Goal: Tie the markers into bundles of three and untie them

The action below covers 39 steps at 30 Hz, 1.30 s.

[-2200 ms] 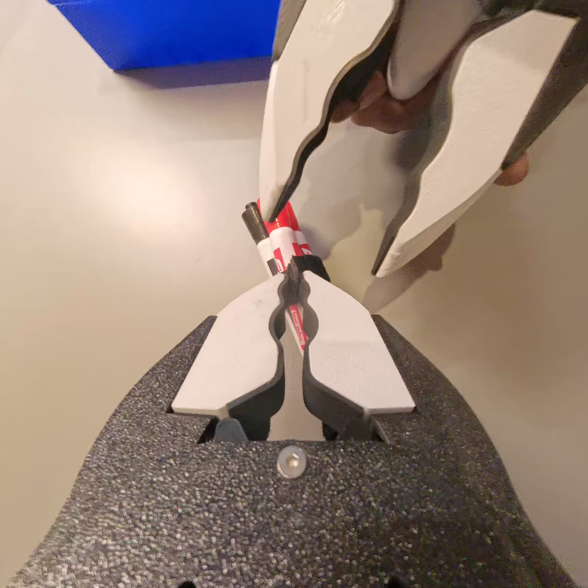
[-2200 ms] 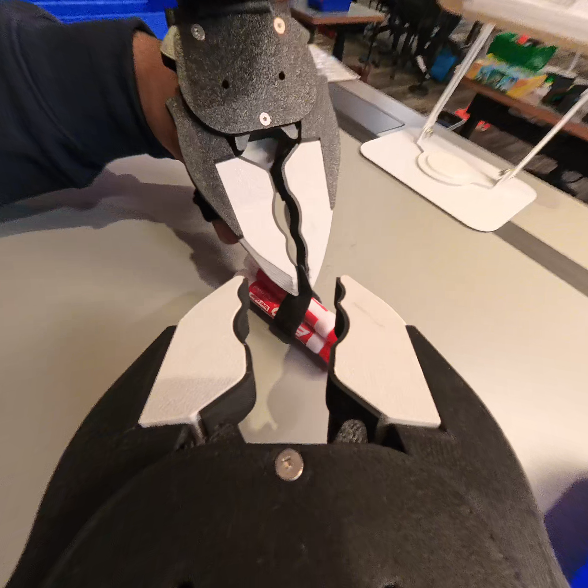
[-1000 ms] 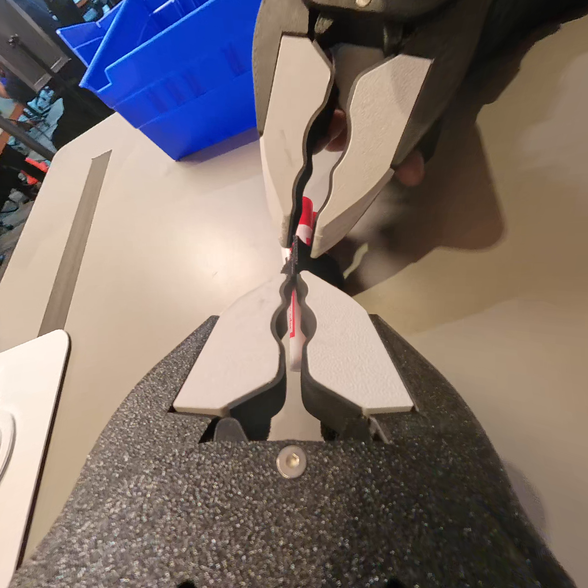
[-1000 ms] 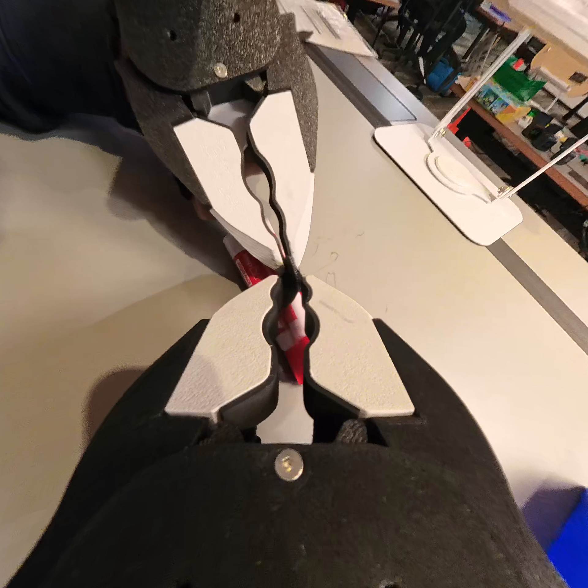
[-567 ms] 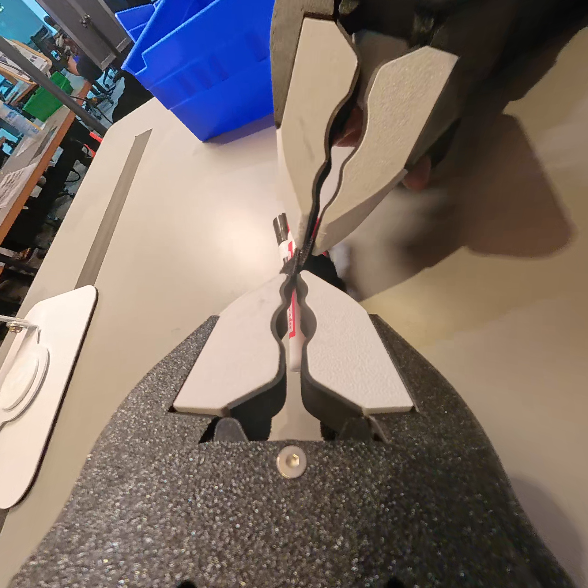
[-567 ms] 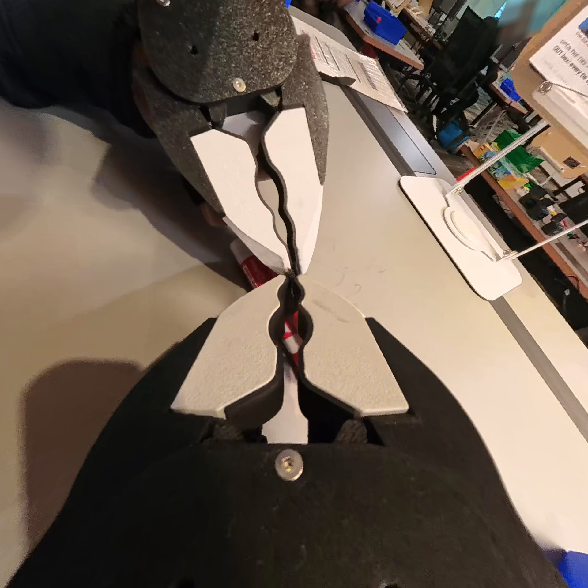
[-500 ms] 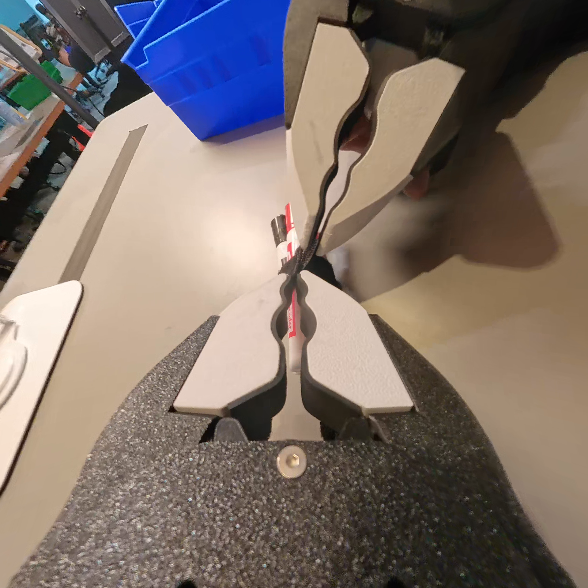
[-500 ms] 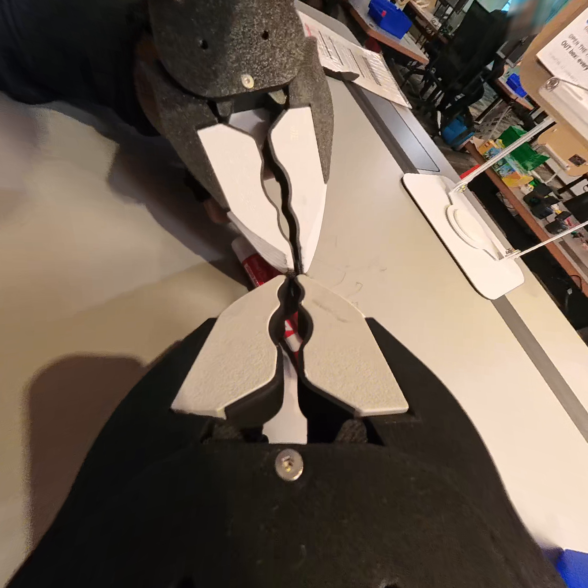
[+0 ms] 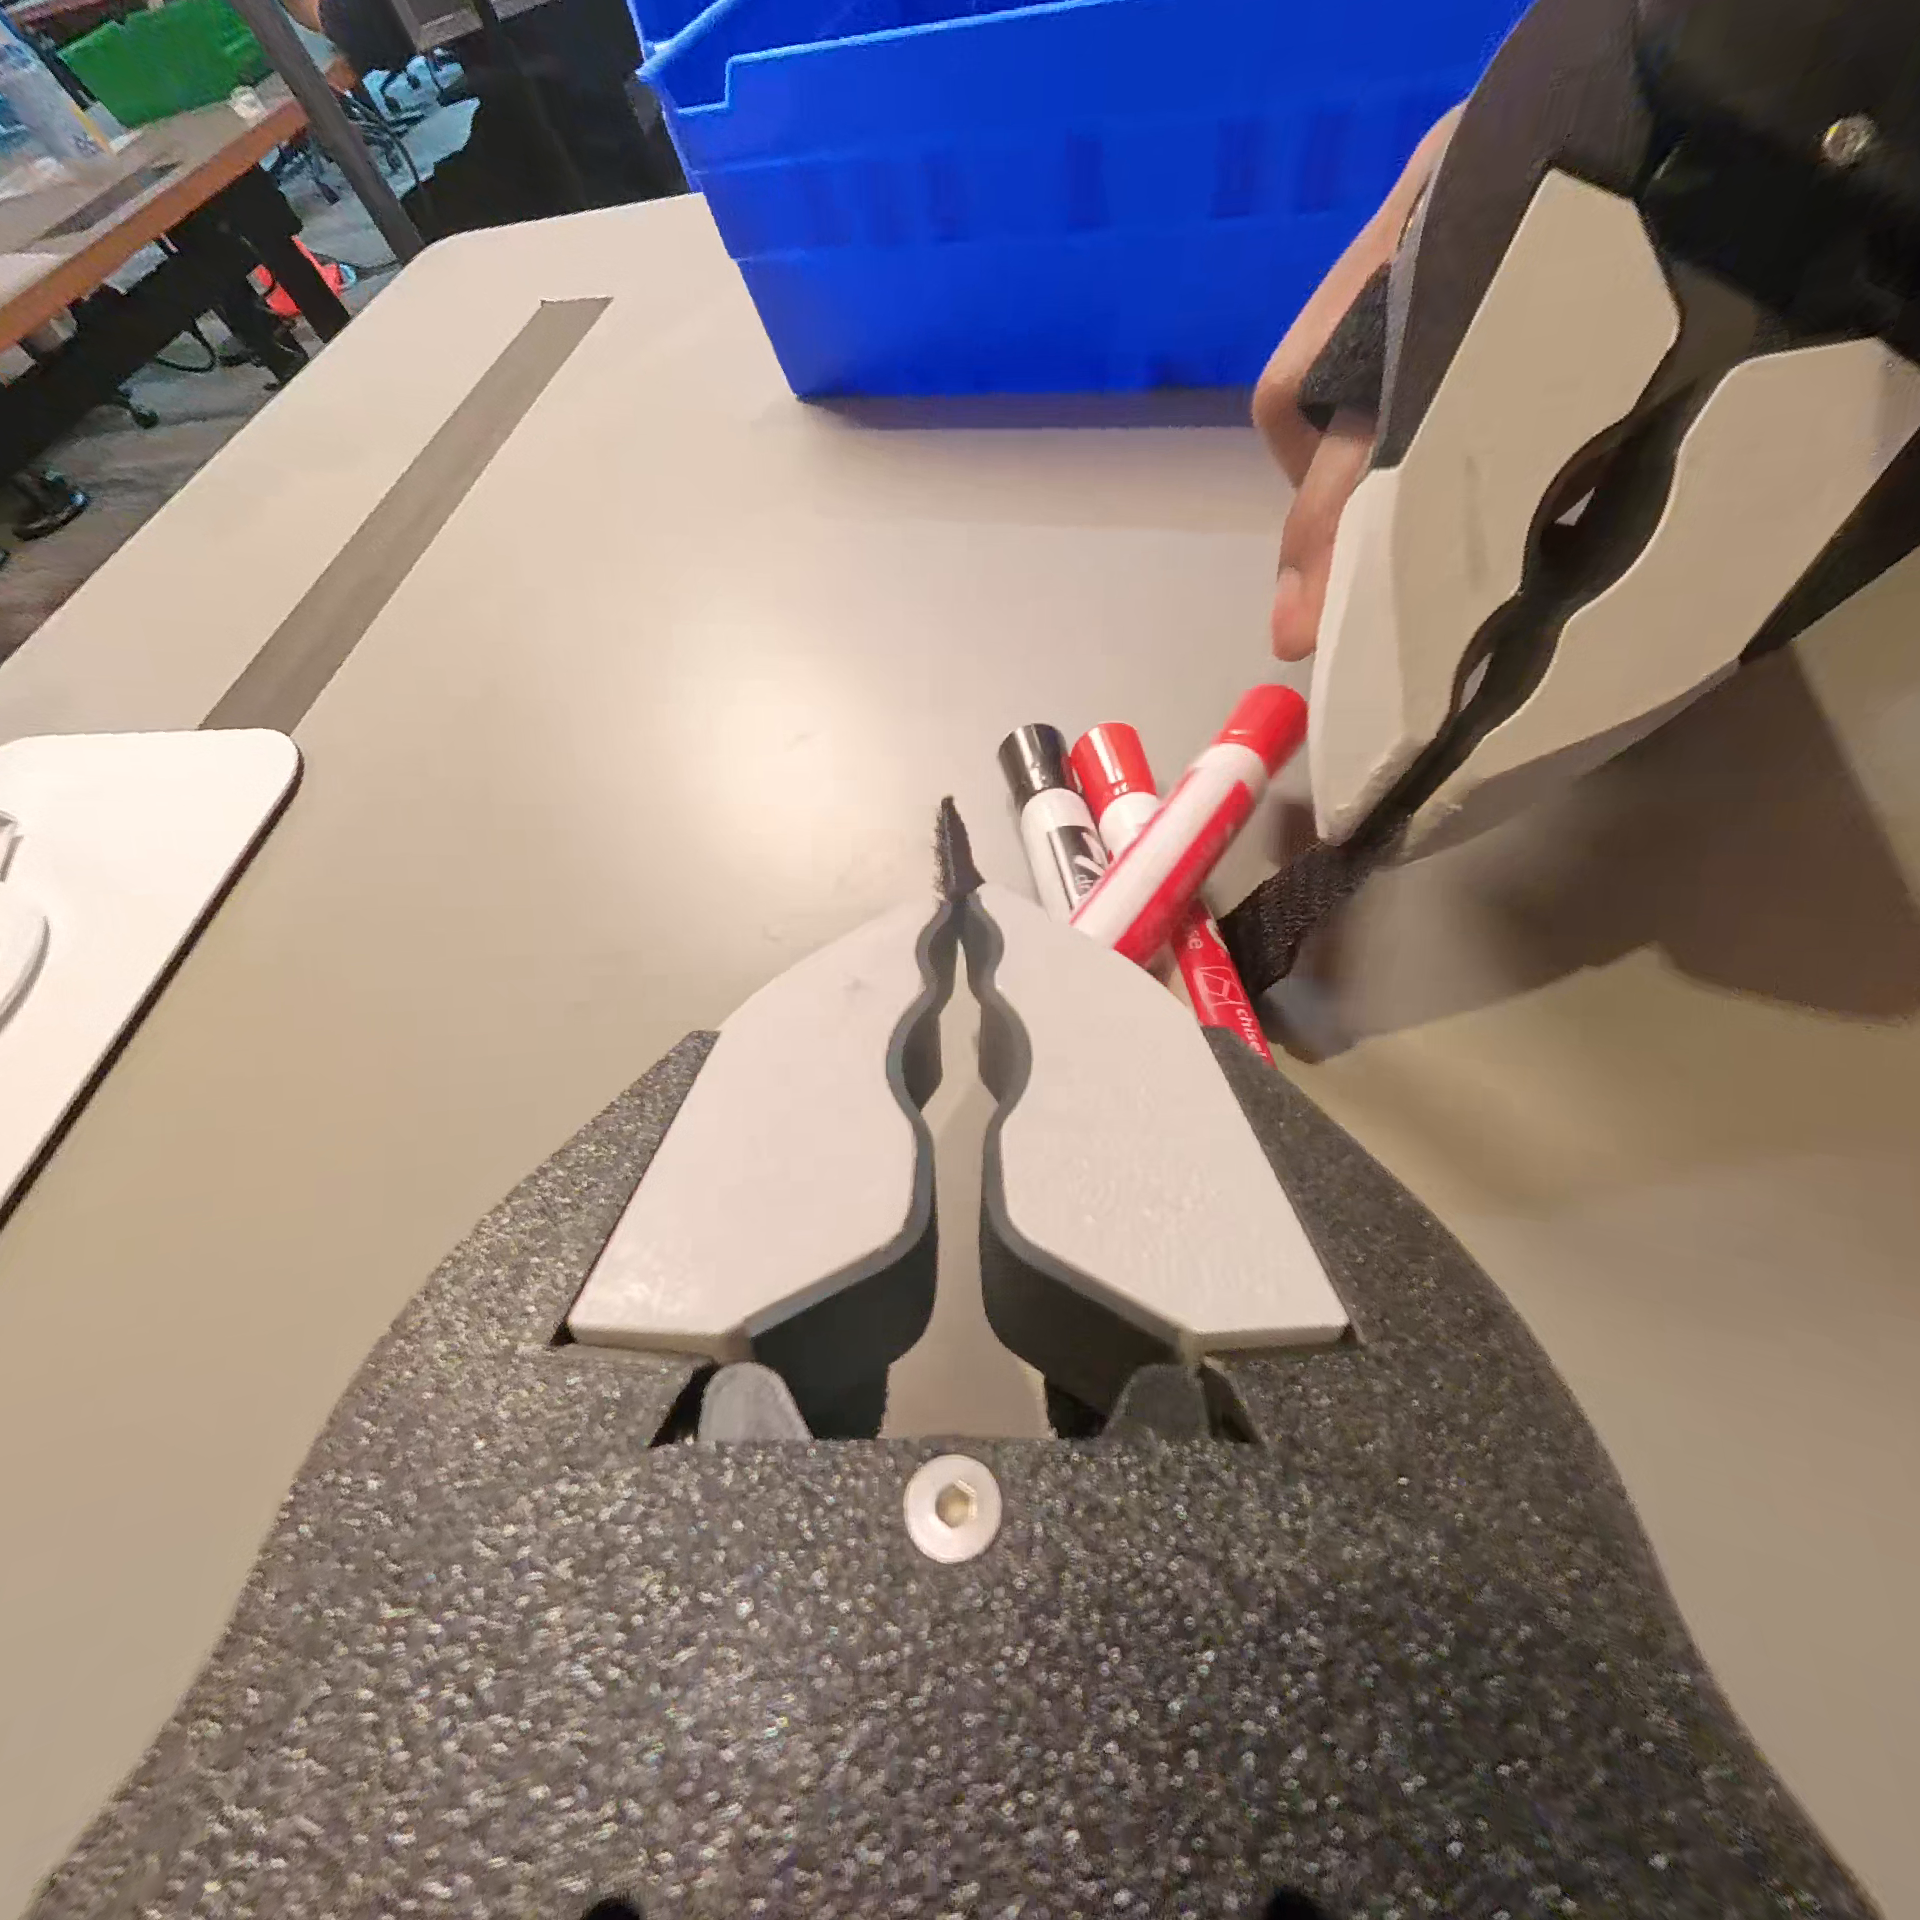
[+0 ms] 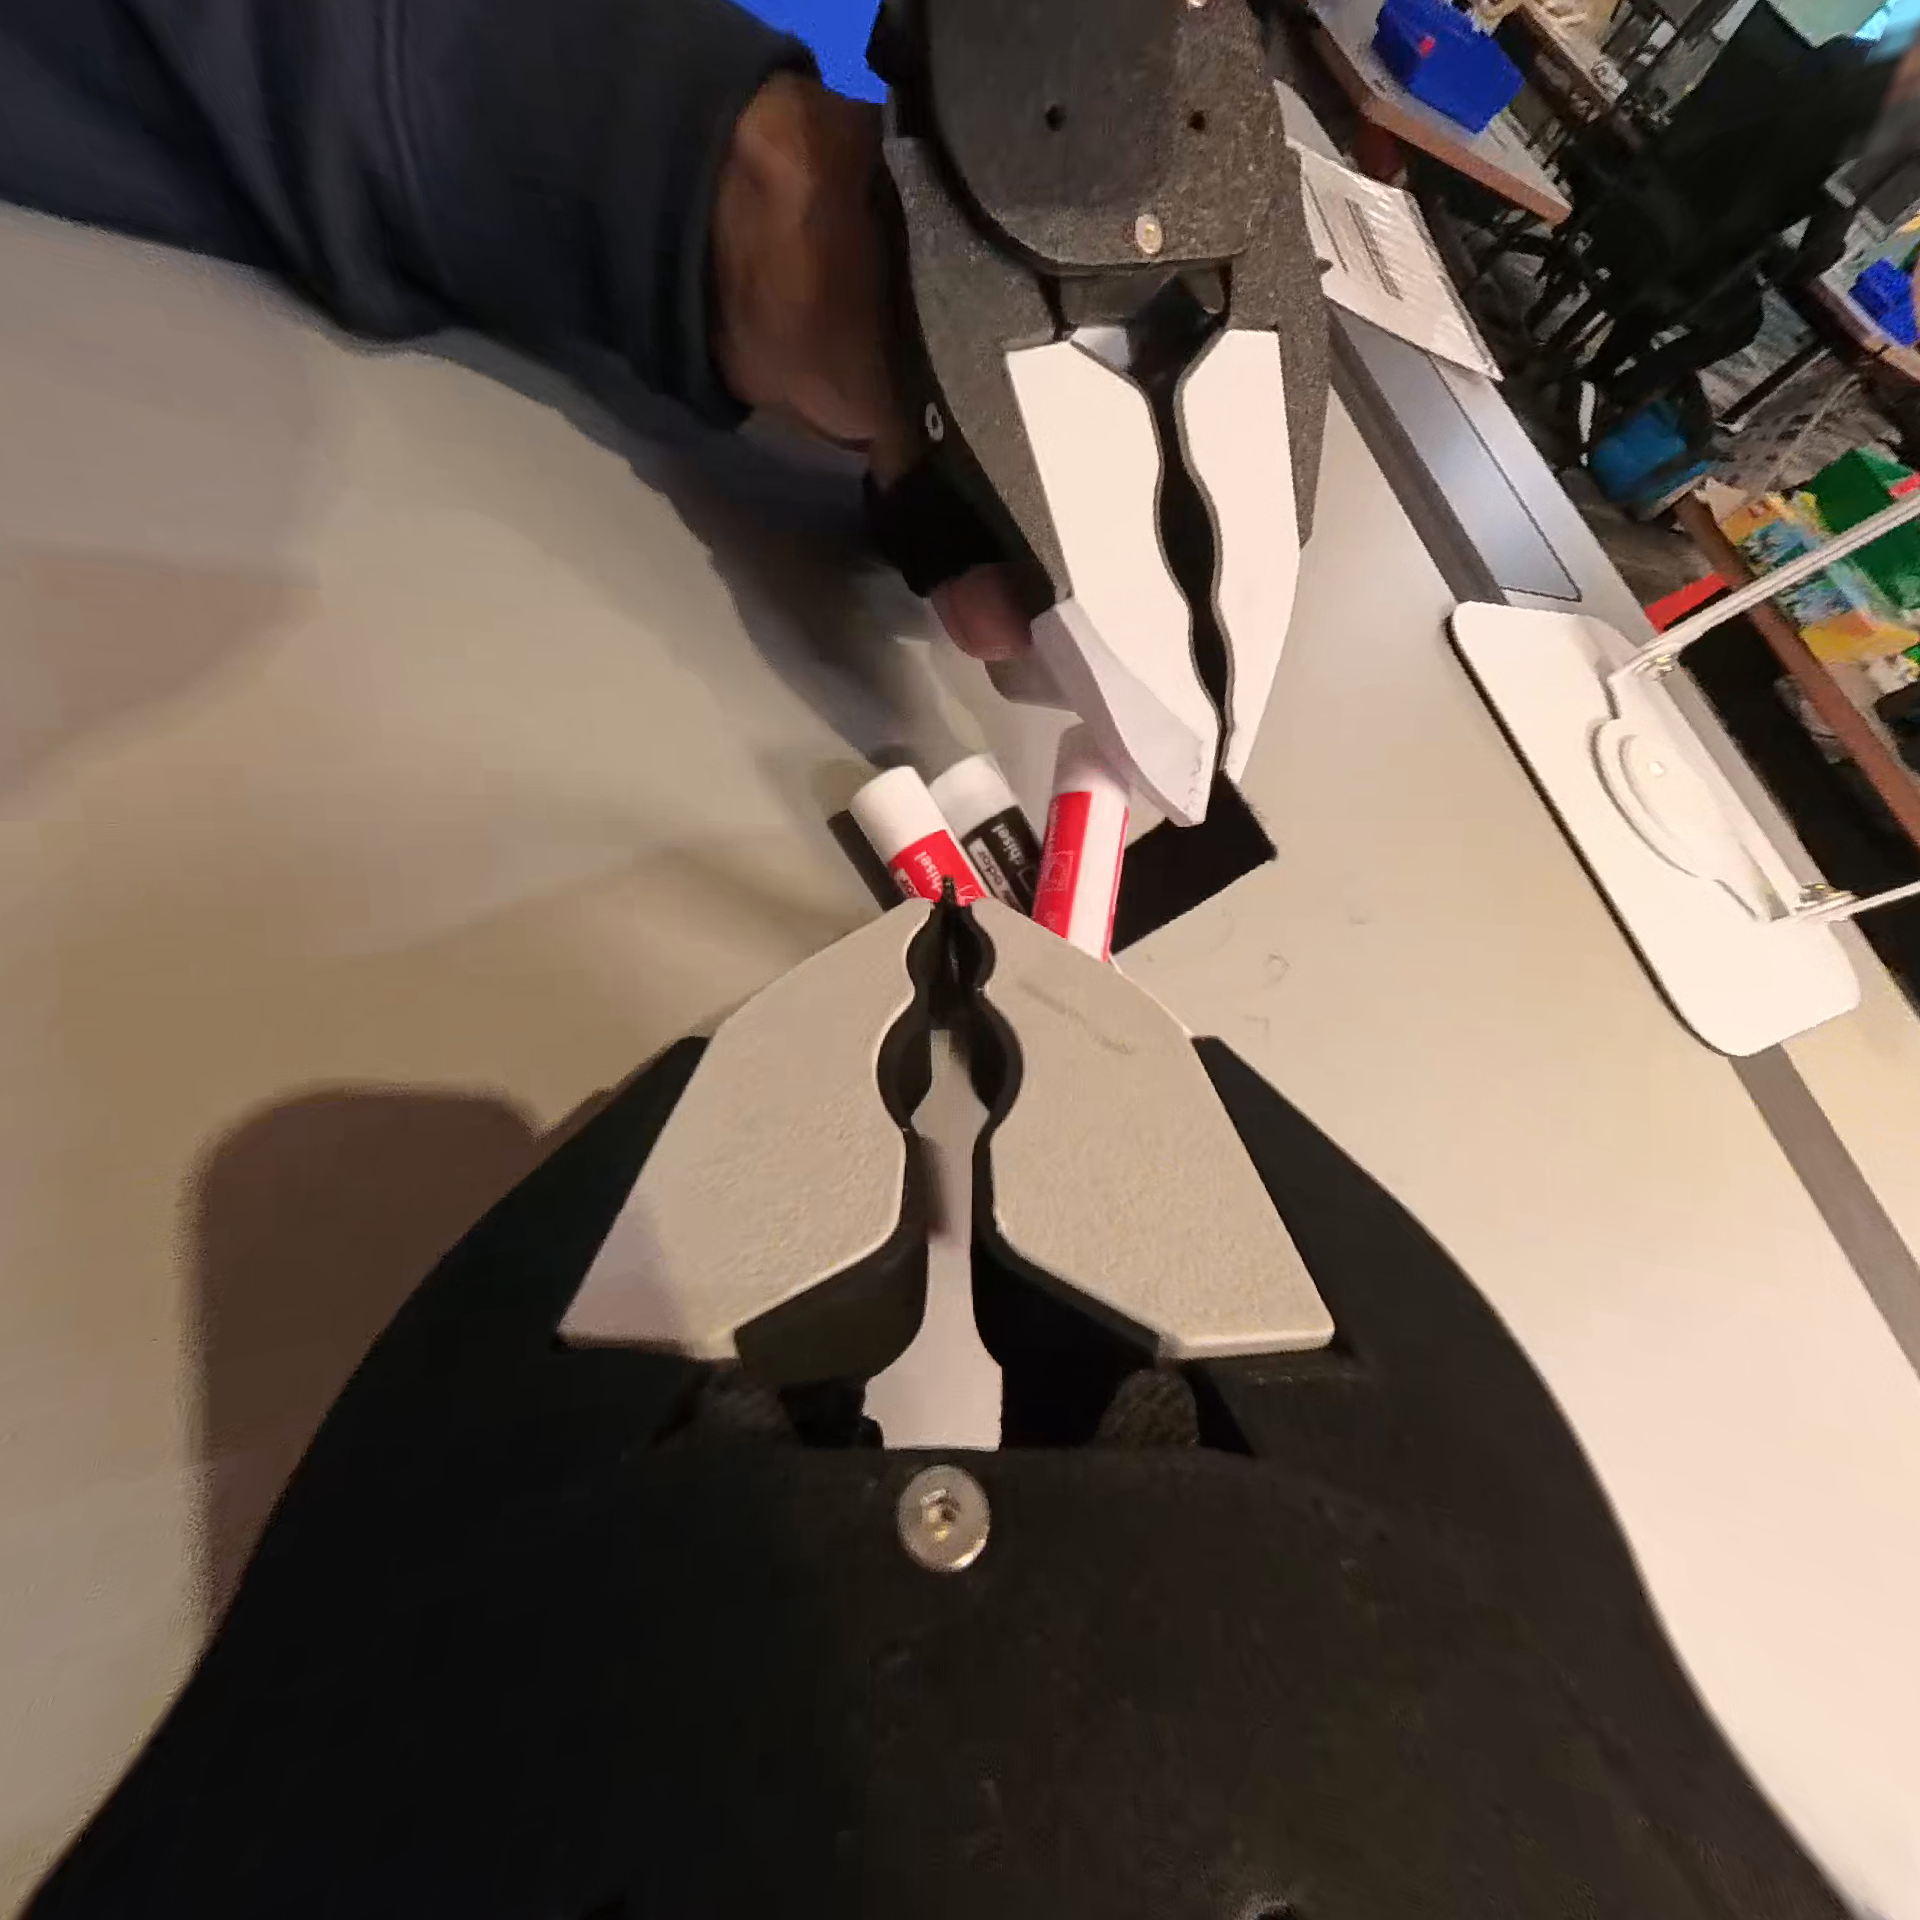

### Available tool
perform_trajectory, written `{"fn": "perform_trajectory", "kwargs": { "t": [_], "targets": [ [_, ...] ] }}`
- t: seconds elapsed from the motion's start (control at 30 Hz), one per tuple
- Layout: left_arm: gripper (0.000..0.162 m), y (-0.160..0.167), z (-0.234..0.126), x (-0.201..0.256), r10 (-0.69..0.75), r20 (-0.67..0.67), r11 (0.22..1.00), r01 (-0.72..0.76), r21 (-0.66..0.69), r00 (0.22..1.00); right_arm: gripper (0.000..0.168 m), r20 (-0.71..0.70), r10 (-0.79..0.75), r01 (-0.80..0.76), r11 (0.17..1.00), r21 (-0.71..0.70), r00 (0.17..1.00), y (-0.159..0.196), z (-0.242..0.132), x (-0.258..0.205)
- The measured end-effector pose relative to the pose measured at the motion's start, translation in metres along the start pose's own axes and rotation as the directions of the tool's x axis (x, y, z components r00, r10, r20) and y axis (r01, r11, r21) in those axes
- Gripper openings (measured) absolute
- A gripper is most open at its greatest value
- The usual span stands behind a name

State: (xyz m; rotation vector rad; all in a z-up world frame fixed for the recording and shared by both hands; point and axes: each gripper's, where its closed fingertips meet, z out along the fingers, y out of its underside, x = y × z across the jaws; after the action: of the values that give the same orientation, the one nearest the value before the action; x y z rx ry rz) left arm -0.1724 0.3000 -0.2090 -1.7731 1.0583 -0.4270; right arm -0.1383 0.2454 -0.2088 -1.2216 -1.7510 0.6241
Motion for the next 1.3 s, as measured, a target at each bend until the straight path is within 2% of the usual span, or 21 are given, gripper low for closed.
{"fn": "perform_trajectory", "kwargs": {
  "t": [0.1, 0.2, 0.37, 0.5, 0.6, 0.7, 0.8, 0.87, 1.0, 1.1, 1.2, 1.3],
  "targets": [
    [0.002, 0.002, 0.001, -0.001, -0.012, -0.005, 1.0, 0.012, -0.016, 1.0, 0.003, 0.014, 0.036, -0.036, 0.999, 0.005, 0.999, 0.0, -0.001, 0.0],
    [0.004, 0.009, 0.002, -0.002, -0.038, -0.003, 0.998, 0.037, -0.06, 0.999, 0.021, 0.035, 0.06, -0.059, 0.998, -0.033, 0.998, 0.004, -0.001, -0.001],
    [0.017, 0.013, -0.004, -0.013, -0.099, 0.033, 0.993, 0.101, -0.061, 0.995, 0.05, 0.087, 0.199, -0.182, 0.968, -0.176, 0.976, 0.02, -0.005, -0.003],
    [0.02, 0.014, -0.008, -0.018, -0.109, 0.053, 0.992, 0.111, -0.052, 0.993, 0.063, 0.085, 0.265, -0.223, 0.917, -0.33, 0.961, 0.041, -0.011, -0.007],
    [0.02, 0.015, -0.009, -0.022, -0.116, 0.071, 0.991, 0.12, -0.051, 0.991, 0.061, 0.087, 0.362, -0.286, 0.842, -0.458, 0.928, 0.064, -0.018, -0.018],
    [0.02, 0.016, -0.009, -0.022, -0.114, 0.074, 0.992, 0.118, -0.054, 0.991, 0.018, 0.029, 0.428, -0.361, 0.796, -0.486, 0.903, 0.069, -0.025, -0.015],
    [0.02, 0.016, -0.008, -0.022, -0.11, 0.076, 0.992, 0.114, -0.062, 0.991, 0.018, 0.035, 0.458, -0.376, 0.769, -0.517, 0.888, 0.068, -0.035, -0.027],
    [0.02, 0.016, -0.008, -0.022, -0.11, 0.076, 0.991, 0.115, -0.063, 0.991, 0.018, 0.037, 0.459, -0.385, 0.784, -0.486, 0.888, 0.056, -0.046, -0.032],
    [0.019, 0.016, -0.008, -0.022, -0.114, 0.078, 0.991, 0.119, -0.061, 0.99, 0.018, -0.017, 0.496, -0.471, 0.811, -0.347, 0.868, 0.013, -0.104, -0.006],
    [0.019, 0.017, -0.008, -0.022, -0.112, 0.079, 0.991, 0.117, -0.066, 0.991, 0.018, -0.207, 0.509, -0.549, 0.792, -0.268, 0.835, 0.011, -0.176, 0.049],
    [0.018, 0.018, -0.006, -0.021, -0.102, 0.079, 0.991, 0.108, -0.078, 0.992, 0.018, -0.44, 0.532, -0.67, 0.694, -0.262, 0.723, 0.061, -0.243, 0.099],
    [0.018, 0.019, -0.005, -0.02, -0.088, 0.079, 0.992, 0.095, -0.088, 0.993, 0.018, -0.539, 0.572, -0.779, 0.537, -0.325, 0.619, 0.132, -0.265, 0.109]
  ]
}}
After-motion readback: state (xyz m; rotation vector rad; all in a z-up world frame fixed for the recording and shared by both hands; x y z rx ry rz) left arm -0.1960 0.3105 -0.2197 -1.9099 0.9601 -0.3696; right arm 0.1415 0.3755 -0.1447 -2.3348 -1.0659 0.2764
